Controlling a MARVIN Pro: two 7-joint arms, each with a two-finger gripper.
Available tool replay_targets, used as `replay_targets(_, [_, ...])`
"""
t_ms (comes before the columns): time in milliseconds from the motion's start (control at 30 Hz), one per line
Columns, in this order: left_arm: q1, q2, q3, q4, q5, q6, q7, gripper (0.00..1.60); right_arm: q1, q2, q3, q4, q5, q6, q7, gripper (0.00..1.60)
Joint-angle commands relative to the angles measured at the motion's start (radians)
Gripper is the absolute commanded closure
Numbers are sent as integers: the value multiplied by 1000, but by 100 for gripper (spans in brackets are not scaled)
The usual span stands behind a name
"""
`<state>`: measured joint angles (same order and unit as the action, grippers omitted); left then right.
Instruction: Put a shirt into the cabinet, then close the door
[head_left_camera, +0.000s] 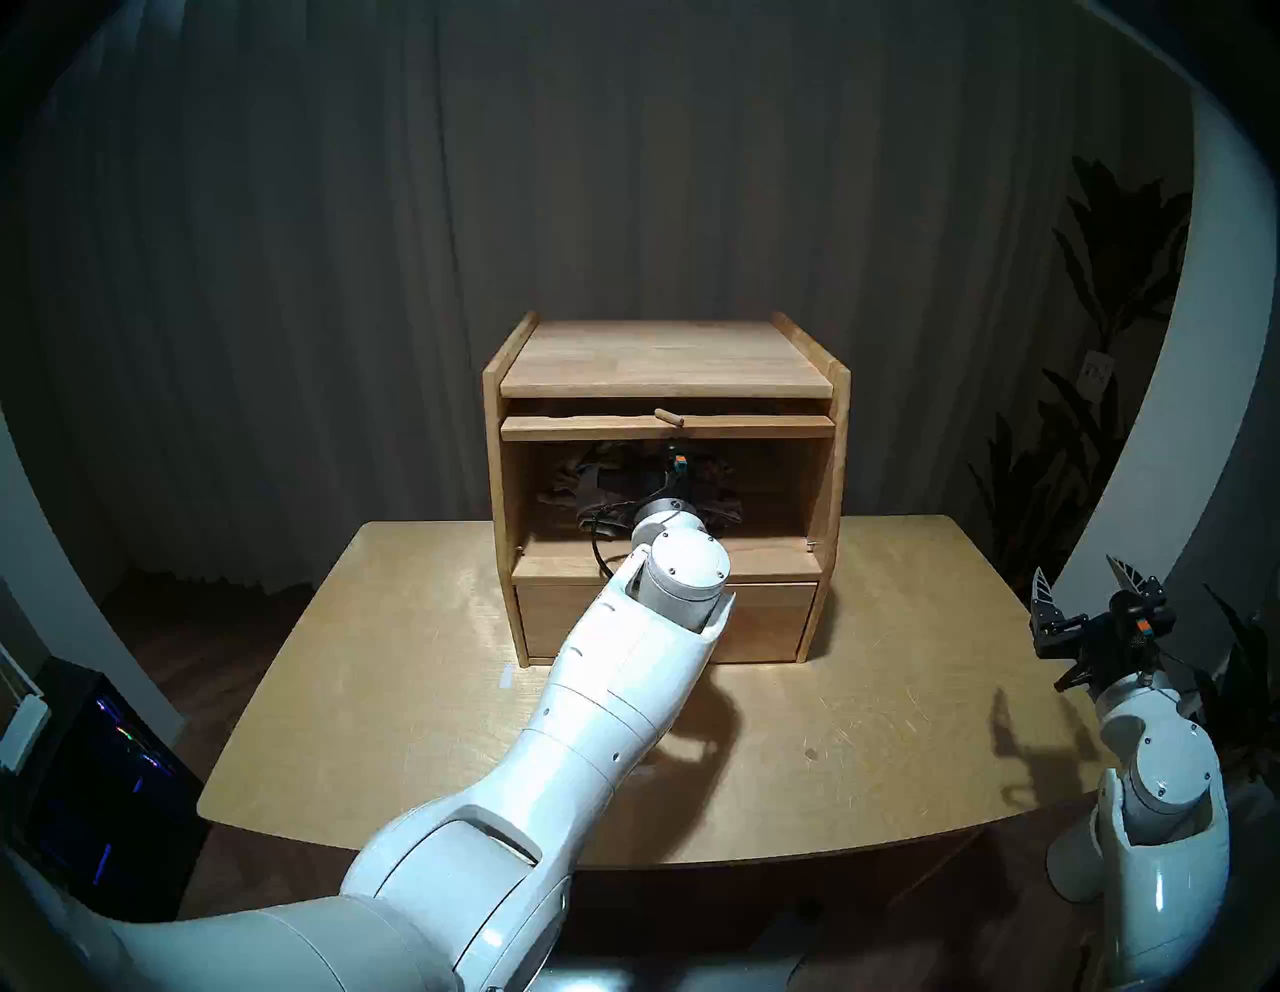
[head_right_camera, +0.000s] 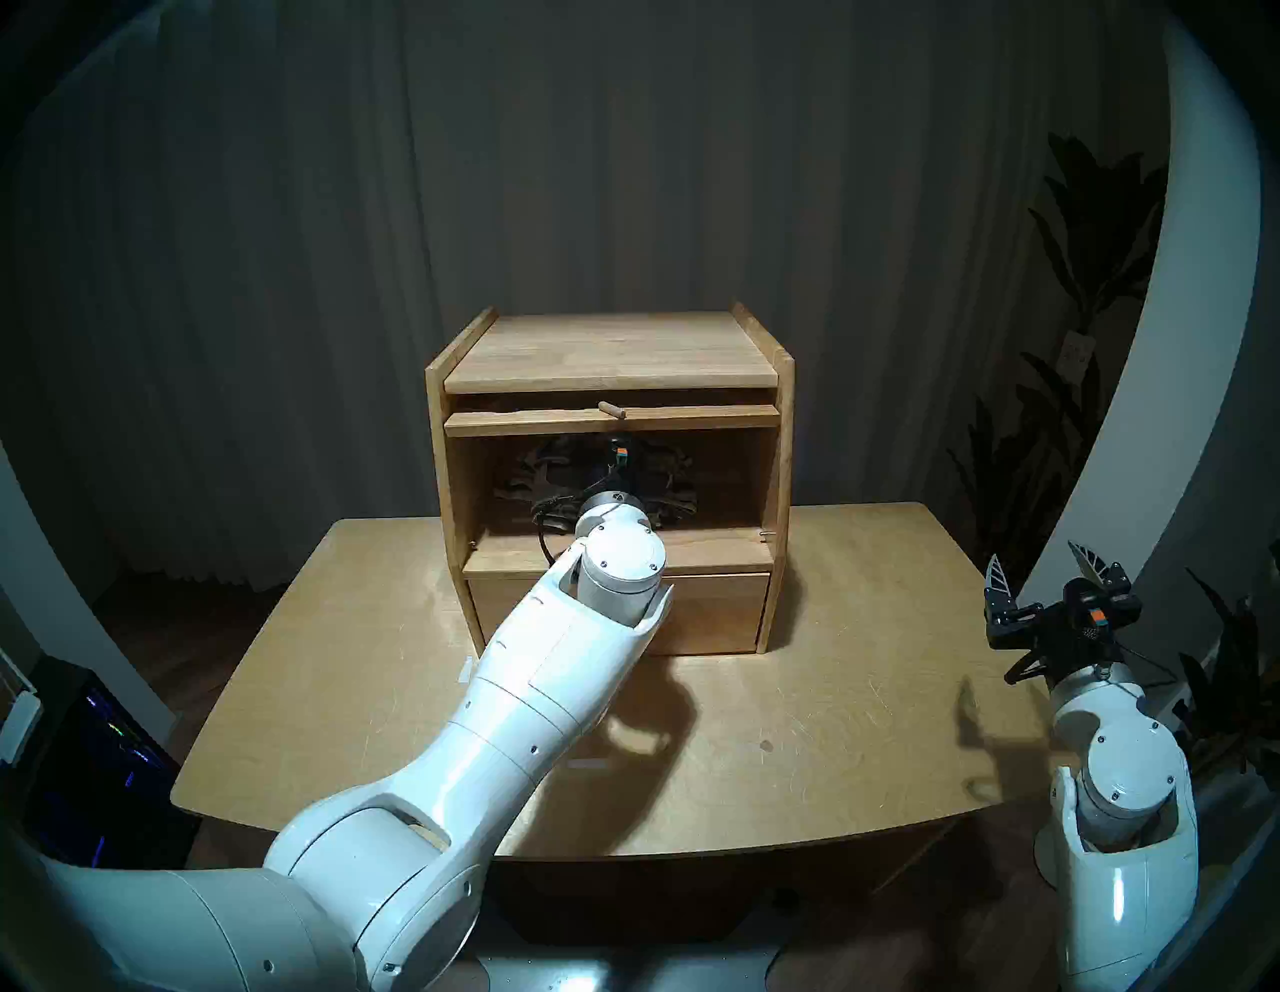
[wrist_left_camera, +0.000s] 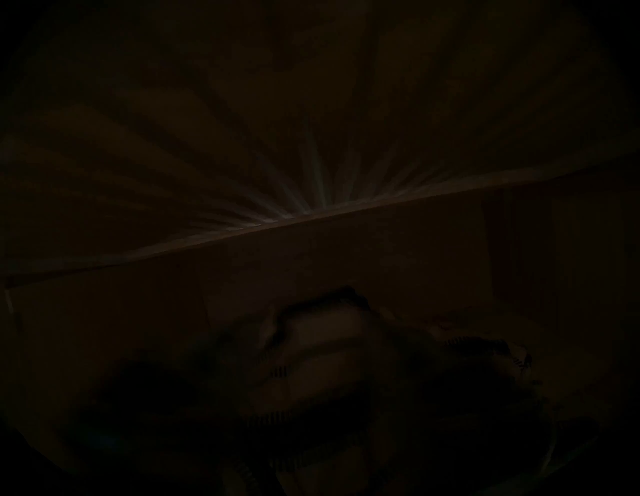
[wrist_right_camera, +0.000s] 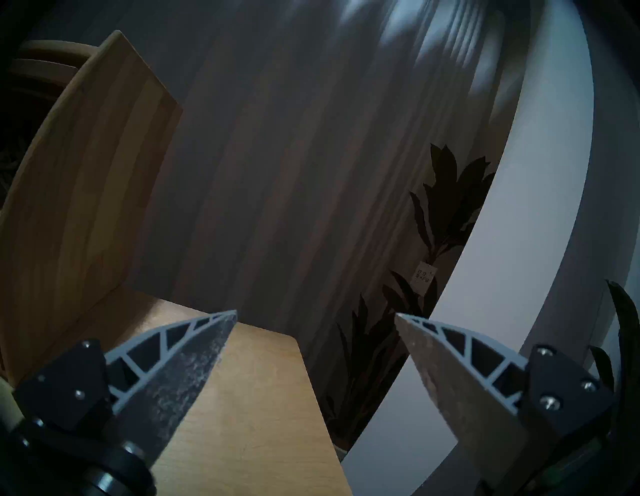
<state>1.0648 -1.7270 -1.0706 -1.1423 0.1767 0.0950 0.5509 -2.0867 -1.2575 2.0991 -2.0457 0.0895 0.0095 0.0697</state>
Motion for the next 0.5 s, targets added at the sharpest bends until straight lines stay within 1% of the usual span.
replay_targets(0, [113,105,55,-46,14,17,-27,0,5,4,2,-18,0,-4,1,0])
replay_targets(33, [113,105,55,-46,14,17,-27,0,5,4,2,-18,0,-4,1,0])
replay_targets(100, [138,140,62,-62,14,19,-27,0,6,4,2,-16,0,-4,0,0])
replay_targets(167, [145,147,55,-77,14,17,-25,0,6,4,1,-16,0,-4,0,0])
replay_targets(200, [158,159,50,-98,15,17,-23,0,6,4,1,-15,0,-5,0,0])
replay_targets(267, [196,193,28,-178,31,-5,-19,0,7,5,1,-13,0,-4,0,0])
replay_targets(300, [196,193,28,-178,31,-5,-19,0,7,5,1,-13,0,-4,0,0])
replay_targets(400, [219,229,5,-238,41,-25,-15,0,8,5,0,-11,1,-4,-1,0])
replay_targets(433, [219,247,-11,-267,43,-47,-9,0,8,5,0,-9,1,-4,-1,0])
replay_targets(467, [219,247,-11,-267,43,-47,-9,0,8,5,0,-9,1,-4,-1,0])
